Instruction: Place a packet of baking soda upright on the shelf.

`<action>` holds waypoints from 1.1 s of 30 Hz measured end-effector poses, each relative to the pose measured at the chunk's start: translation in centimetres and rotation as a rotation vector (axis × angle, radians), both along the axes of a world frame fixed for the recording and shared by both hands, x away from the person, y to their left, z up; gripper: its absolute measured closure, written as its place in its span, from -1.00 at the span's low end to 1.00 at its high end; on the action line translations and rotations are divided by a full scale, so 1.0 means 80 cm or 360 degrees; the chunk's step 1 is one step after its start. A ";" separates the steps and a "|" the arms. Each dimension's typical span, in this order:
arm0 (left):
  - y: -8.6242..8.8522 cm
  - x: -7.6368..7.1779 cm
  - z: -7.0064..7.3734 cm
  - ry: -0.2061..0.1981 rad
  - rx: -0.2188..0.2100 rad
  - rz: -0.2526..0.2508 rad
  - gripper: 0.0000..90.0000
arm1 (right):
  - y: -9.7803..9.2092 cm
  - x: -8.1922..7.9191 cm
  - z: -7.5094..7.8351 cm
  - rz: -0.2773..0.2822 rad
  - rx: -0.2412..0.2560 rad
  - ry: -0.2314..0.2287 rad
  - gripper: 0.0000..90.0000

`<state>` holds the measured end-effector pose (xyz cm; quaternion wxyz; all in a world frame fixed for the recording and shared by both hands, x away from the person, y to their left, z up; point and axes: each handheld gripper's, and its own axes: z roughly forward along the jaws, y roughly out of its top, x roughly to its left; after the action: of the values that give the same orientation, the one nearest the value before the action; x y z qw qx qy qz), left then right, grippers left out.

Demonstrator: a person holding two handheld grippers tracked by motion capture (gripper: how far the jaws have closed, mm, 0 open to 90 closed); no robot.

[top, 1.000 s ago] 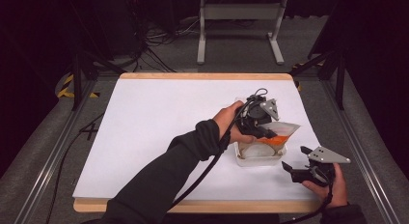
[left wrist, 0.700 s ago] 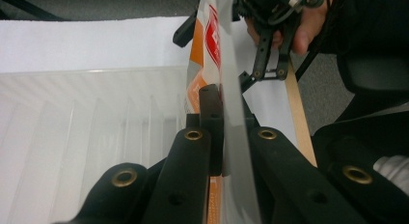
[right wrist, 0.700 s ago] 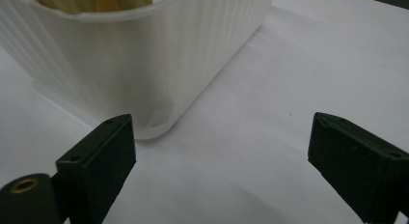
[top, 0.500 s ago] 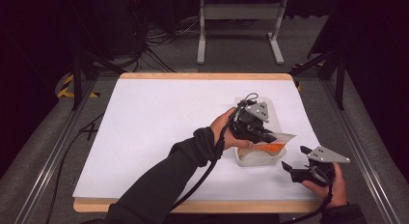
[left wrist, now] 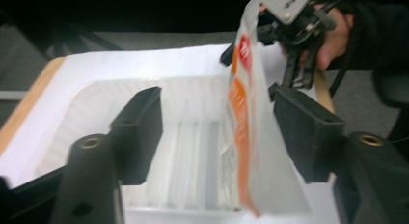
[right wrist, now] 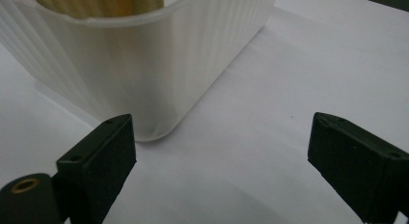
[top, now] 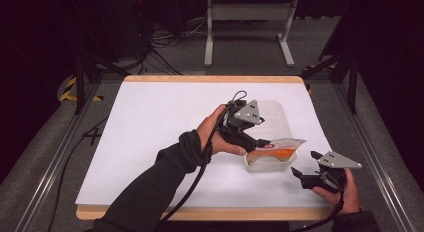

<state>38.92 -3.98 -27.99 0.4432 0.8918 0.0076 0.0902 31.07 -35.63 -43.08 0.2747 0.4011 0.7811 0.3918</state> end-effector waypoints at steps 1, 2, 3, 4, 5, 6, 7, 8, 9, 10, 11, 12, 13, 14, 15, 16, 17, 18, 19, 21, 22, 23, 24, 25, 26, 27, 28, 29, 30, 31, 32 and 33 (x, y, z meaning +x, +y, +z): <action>0.005 0.000 -0.002 0.0011 -0.0005 0.0013 -0.32 | 0.000 0.000 0.000 -0.0004 0.0002 0.0001 -0.76; 0.008 0.000 -0.003 -0.0011 0.0005 0.0022 -0.39 | -0.001 0.001 0.000 -0.0005 0.0004 -0.0002 -0.76; 0.011 0.000 -0.005 -0.0023 0.0007 0.0040 -0.40 | -0.001 0.001 0.001 -0.0003 0.0007 -0.0004 -0.76; 0.015 0.002 -0.007 -0.0033 0.0008 0.0045 -0.43 | -0.001 0.001 0.001 -0.0001 0.0005 -0.0004 -0.76; 0.015 0.002 -0.007 -0.0033 0.0008 0.0045 -0.47 | -0.001 0.001 0.001 -0.0001 0.0005 -0.0004 -0.76; 0.018 0.002 -0.009 -0.0032 0.0007 0.0063 -0.50 | 0.000 0.001 0.000 -0.0003 0.0001 0.0003 -0.76; 0.025 0.004 -0.013 -0.0034 0.0005 0.0081 -0.52 | 0.000 0.001 0.000 -0.0005 -0.0005 0.0002 -0.76; 0.028 0.004 -0.016 -0.0028 0.0006 0.0087 -0.53 | 0.000 0.001 0.000 -0.0005 -0.0006 0.0002 -0.76; 0.030 0.004 -0.018 -0.0033 0.0012 0.0102 -0.55 | 0.001 0.001 0.001 -0.0003 -0.0007 0.0000 -0.76; 0.033 0.004 -0.021 -0.0041 0.0028 0.0106 -0.57 | 0.001 0.001 0.001 -0.0002 -0.0008 -0.0005 -0.76; 0.037 0.004 -0.024 -0.0056 0.0052 0.0113 -0.59 | 0.001 0.001 0.002 0.0000 -0.0002 -0.0003 -0.76; 0.037 0.004 -0.024 -0.0056 0.0052 0.0113 -0.62 | 0.001 0.001 0.002 0.0000 -0.0002 -0.0003 -0.76; 0.040 0.004 -0.027 -0.0060 0.0069 0.0126 -0.63 | 0.002 0.001 0.002 0.0003 -0.0009 -0.0002 -0.76; 0.043 0.004 -0.030 -0.0062 0.0086 0.0140 -0.65 | 0.003 0.001 0.002 0.0005 -0.0013 -0.0002 -0.76; 0.051 0.004 -0.037 -0.0059 0.0094 0.0155 -0.67 | 0.003 0.001 0.002 0.0006 -0.0014 -0.0002 -0.76; 0.054 0.005 -0.041 -0.0063 0.0095 0.0165 -0.67 | 0.003 0.001 0.002 0.0006 -0.0014 -0.0002 -0.76; 0.054 0.005 -0.041 -0.0063 0.0095 0.0165 -0.68 | 0.003 0.001 0.002 0.0006 -0.0014 -0.0002 -0.76; 0.058 0.005 -0.044 -0.0068 0.0114 0.0180 -0.68 | 0.003 0.001 0.002 0.0004 -0.0018 -0.0003 -0.76; 0.061 0.006 -0.048 -0.0075 0.0125 0.0192 -0.71 | 0.003 0.002 0.002 0.0005 -0.0014 -0.0002 -0.76; 0.071 0.009 -0.057 -0.0068 0.0137 0.0221 -0.71 | 0.004 0.002 0.002 0.0009 -0.0021 -0.0006 -0.76; 0.075 0.010 -0.060 -0.0064 0.0143 0.0235 -0.73 | 0.004 0.002 0.002 0.0010 -0.0024 -0.0004 -0.76; 0.080 0.010 -0.063 -0.0066 0.0148 0.0252 -0.74 | 0.004 0.002 0.002 0.0008 -0.0031 -0.0002 -0.76; 0.083 0.010 -0.065 -0.0072 0.0150 0.0254 -0.75 | 0.004 0.001 0.002 0.0011 -0.0029 -0.0006 -0.76; 0.088 0.010 -0.067 -0.0081 0.0171 0.0266 -0.75 | 0.004 0.001 0.003 0.0010 -0.0026 -0.0007 -0.76; 0.088 0.010 -0.067 -0.0081 0.0171 0.0266 -0.76 | 0.004 0.001 0.003 0.0010 -0.0026 -0.0007 -0.76; 0.092 0.011 -0.068 -0.0101 0.0186 0.0280 -0.76 | 0.004 0.001 0.004 0.0002 -0.0023 -0.0007 -0.76; 0.101 0.012 -0.072 -0.0109 0.0182 0.0305 -0.77 | 0.003 0.001 0.004 0.0006 -0.0026 -0.0017 -0.76; 0.101 0.012 -0.072 -0.0109 0.0182 0.0305 -0.78 | 0.003 0.001 0.004 0.0006 -0.0026 -0.0017 -0.76; 0.106 0.012 -0.075 -0.0106 0.0173 0.0322 -0.78 | 0.003 0.001 0.003 0.0006 -0.0034 -0.0016 -0.76; 0.111 0.013 -0.078 -0.0099 0.0163 0.0332 -0.78 | 0.003 0.001 0.003 0.0004 -0.0037 -0.0012 -0.76; 0.114 0.014 -0.081 -0.0084 0.0159 0.0333 -0.78 | 0.003 0.002 0.003 0.0003 -0.0037 -0.0010 -0.76; 0.117 0.013 -0.084 -0.0076 0.0167 0.0343 -0.77 | 0.004 0.002 0.003 0.0003 -0.0037 -0.0008 -0.76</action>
<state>39.99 5.36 -34.68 0.3839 0.9054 0.0882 0.1588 31.19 -35.33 -42.84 0.2811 0.3962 0.7852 0.3839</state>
